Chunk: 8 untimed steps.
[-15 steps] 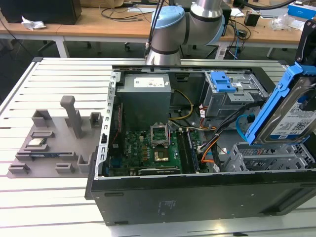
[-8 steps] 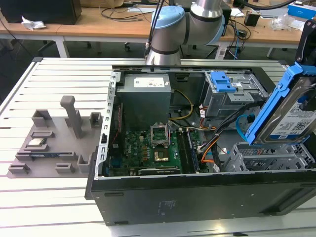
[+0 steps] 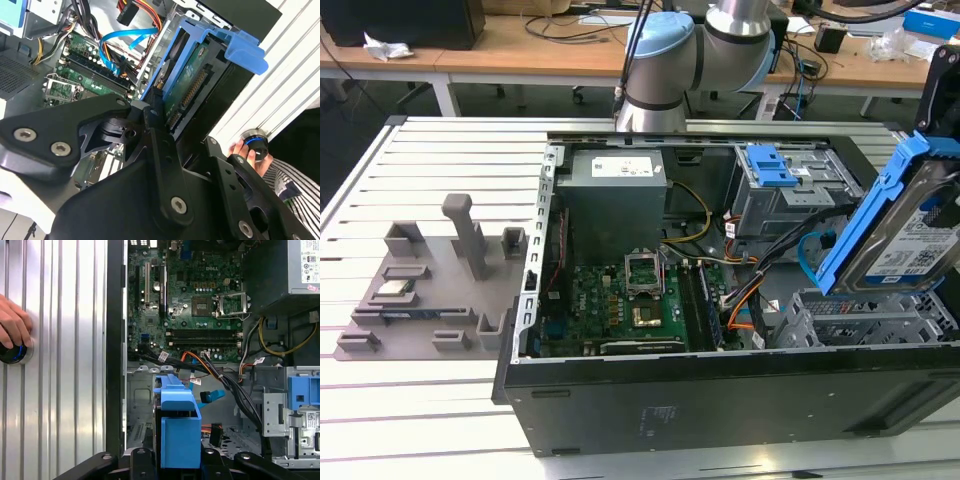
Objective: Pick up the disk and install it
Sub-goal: 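Insert the disk into the insertion slot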
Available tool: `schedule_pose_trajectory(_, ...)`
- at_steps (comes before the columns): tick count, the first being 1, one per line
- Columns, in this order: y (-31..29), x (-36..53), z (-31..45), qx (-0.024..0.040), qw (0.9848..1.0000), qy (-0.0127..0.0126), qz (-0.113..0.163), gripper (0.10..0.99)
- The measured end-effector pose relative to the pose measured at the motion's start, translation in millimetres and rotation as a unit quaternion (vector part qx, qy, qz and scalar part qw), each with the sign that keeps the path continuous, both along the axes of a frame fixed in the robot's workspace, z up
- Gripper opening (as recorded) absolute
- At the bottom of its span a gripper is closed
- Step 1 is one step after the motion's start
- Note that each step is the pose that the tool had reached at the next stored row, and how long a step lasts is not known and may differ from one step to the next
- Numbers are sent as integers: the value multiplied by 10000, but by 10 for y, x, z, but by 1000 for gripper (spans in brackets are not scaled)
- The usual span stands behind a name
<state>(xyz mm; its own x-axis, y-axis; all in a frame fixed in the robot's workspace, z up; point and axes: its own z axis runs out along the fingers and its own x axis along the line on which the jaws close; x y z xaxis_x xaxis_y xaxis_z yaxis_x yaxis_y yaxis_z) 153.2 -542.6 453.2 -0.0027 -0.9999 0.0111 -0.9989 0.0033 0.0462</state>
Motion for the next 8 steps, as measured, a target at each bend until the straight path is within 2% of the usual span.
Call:
schedule_pose_trajectory(3,4,0,-132,0,10000,1,0,361)
schedule_pose_trajectory(8,4,-17,-226,0,10000,1,-1,361)
